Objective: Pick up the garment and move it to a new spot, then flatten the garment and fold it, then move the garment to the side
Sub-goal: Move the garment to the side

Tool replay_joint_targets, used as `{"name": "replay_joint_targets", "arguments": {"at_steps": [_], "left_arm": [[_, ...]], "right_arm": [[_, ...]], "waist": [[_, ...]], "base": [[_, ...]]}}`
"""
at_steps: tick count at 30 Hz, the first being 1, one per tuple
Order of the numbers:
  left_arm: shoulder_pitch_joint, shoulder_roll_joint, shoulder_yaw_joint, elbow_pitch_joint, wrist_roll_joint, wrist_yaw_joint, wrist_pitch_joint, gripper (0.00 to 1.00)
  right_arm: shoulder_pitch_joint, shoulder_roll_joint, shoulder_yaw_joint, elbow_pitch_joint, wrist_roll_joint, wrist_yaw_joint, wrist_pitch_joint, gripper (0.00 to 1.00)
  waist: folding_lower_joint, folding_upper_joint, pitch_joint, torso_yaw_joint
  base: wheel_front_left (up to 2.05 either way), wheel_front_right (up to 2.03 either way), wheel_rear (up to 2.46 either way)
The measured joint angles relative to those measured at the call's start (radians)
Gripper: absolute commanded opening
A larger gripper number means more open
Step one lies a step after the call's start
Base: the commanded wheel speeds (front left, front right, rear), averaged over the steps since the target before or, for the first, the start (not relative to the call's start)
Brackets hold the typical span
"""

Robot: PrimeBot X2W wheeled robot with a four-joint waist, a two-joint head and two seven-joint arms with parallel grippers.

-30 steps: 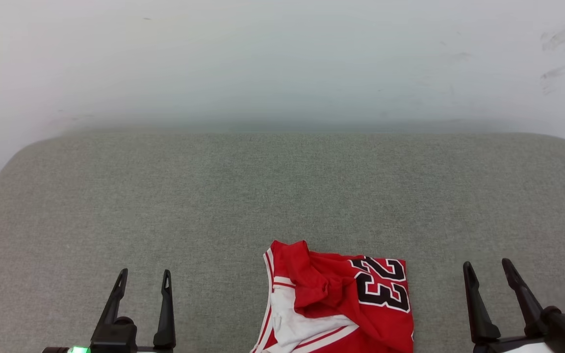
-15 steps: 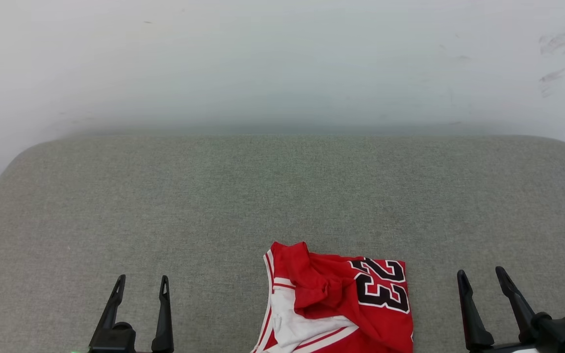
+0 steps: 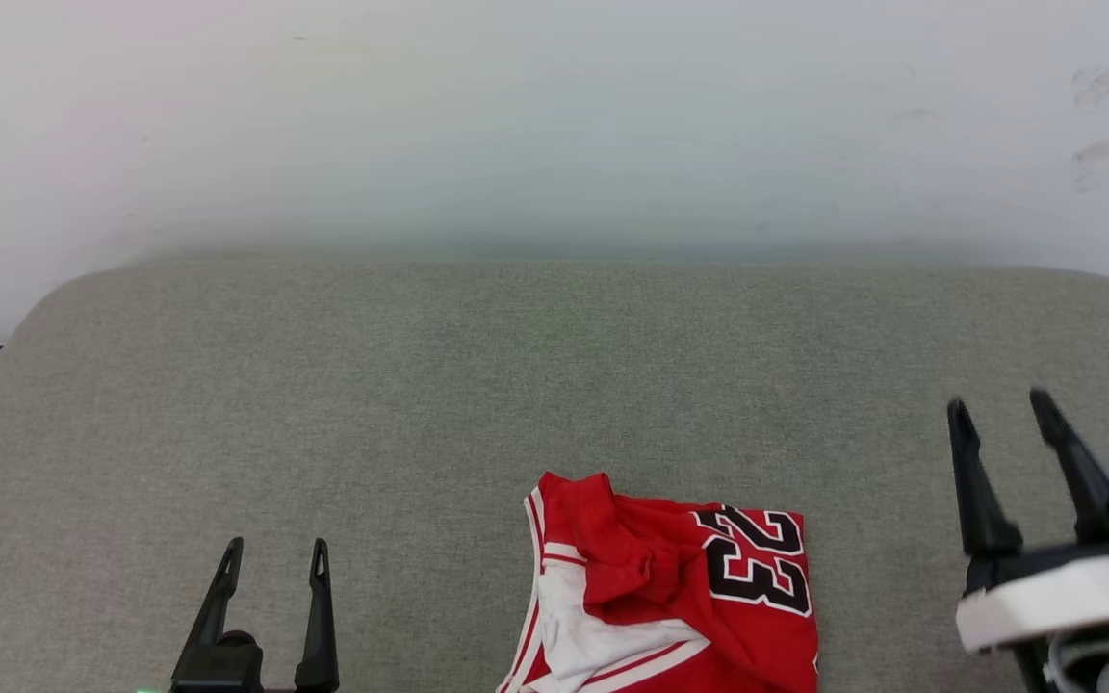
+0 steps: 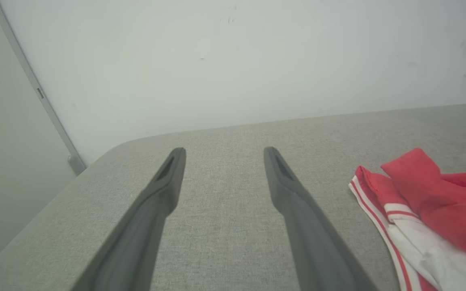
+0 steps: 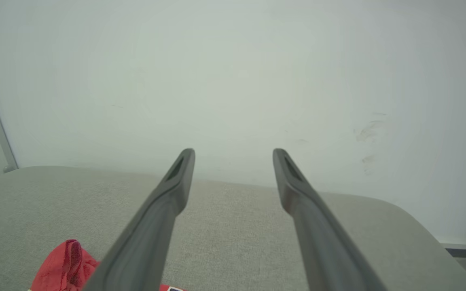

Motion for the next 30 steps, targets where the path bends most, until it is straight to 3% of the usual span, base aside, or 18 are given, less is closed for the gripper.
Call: {"name": "replay_joint_targets", "arguments": {"at_steps": [6,12,18,25,30], "left_arm": [[-0.001,0.0,-0.002,-0.003,-0.001,0.003,0.0,1.0],[-0.004,-0.002,-0.004,-0.005,-0.001,0.007,0.0,1.0],[-0.012,-0.006,-0.009,-0.006,-0.002,0.007,0.0,1.0],[-0.046,-0.016,-0.023,-0.004,-0.002,0.006,0.0,1.0],[-0.065,-0.021,-0.038,0.002,-0.002,-0.001,0.0,1.0]], "right_arm": [[-0.179,-0.135,0.105,-0.035,0.068,0.0,0.161,1.0],[-0.301,-0.223,0.242,-0.039,0.188,0.0,0.42,1.0],[-0.348,-0.31,0.369,0.038,0.335,0.0,0.687,1.0],[-0.346,-0.373,0.451,0.167,0.542,0.0,0.939,1.0],[-0.329,-0.37,0.486,0.224,0.572,0.0,0.953,1.0]], "waist": [[0.0,0.0,0.006,0.012],[0.0,0.0,0.019,0.024],[0.0,0.0,0.035,0.034],[0.0001,0.0,0.073,0.063],[0.0001,0.0,0.101,0.085]], "base": [[0.0,0.0,0.0],[0.0,0.0,0.0],[0.0,0.0,0.0],[0.0,0.0,0.0],[0.0,0.0,0.0]]}}
